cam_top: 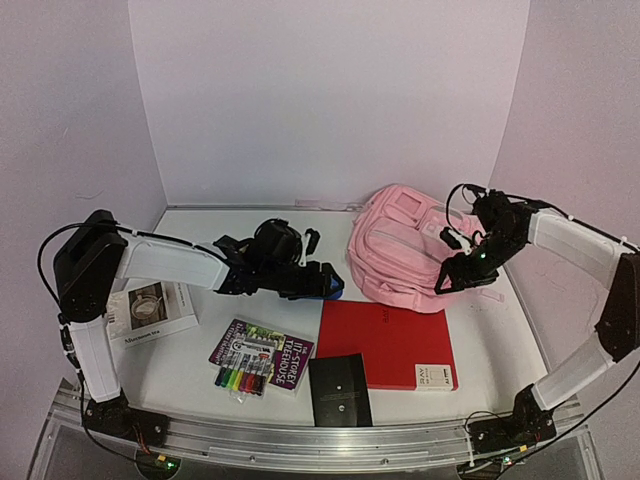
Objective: Pack the student bag
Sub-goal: Place the student bag at the center of the board, then pick up the files from the center of the board.
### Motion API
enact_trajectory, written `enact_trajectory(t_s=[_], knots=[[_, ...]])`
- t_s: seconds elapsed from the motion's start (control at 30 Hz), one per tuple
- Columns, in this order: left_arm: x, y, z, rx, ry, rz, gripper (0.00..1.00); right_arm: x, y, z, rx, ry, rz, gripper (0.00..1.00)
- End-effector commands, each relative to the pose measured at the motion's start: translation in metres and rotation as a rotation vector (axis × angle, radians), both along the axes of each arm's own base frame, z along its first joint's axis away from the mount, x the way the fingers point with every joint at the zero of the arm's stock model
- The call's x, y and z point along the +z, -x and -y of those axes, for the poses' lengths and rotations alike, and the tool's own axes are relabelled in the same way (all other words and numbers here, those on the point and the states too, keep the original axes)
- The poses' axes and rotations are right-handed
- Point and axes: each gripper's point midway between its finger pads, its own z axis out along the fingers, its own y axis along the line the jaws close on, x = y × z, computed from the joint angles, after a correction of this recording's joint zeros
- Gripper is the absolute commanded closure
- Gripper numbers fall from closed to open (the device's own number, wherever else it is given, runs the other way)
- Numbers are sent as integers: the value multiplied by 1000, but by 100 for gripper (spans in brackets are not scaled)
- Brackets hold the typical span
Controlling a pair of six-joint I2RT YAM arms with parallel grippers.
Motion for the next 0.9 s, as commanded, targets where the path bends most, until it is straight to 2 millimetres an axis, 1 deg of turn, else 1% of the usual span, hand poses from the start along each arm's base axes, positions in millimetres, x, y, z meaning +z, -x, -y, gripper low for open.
enact_trajectory(t_s=[0.0, 0.13, 0.2, 0.27, 0.3, 0.33, 0.4, 0.43, 0.47, 0.53, 0.57, 0.7, 0.77, 0.87], knots=[[24, -6, 3, 38, 86, 64, 28, -15, 21, -1, -55, -92, -182, 19], [25, -8, -3, 66, 94, 85, 27, -27, 15, 7, -178, -180, -289, 20], [25, -9, -5, 78, 93, 88, 27, -35, 11, 17, -238, -214, -335, 19], [24, -11, -6, 86, 92, 89, 27, -46, 13, 25, -321, -270, -404, 19], [24, -12, -6, 91, 94, 92, 27, -50, 16, 25, -349, -292, -421, 19], [24, -12, -6, 93, 96, 93, 27, -55, 18, 26, -375, -291, -421, 19], [23, -13, -6, 101, 94, 92, 28, -62, 21, 37, -469, -302, -405, 19], [21, -14, -7, 110, 86, 88, 28, -64, 24, 39, -492, -306, -388, 19], [19, -15, -8, 117, 79, 83, 28, -64, 26, 40, -514, -310, -368, 19], [14, -16, -9, 127, 64, 70, 27, -58, 24, 41, -534, -319, -331, 20], [12, -17, -9, 134, 57, 65, 27, -60, 25, 41, -538, -323, -343, 21], [8, -19, -11, 152, 48, 56, 28, -85, 28, 41, -554, -296, -427, 27], [9, -19, -12, 156, 53, 61, 28, -96, 29, 40, -535, -290, -461, 34], [11, -19, -14, 164, 57, 70, 28, -105, 30, 36, -507, -303, -501, 45]])
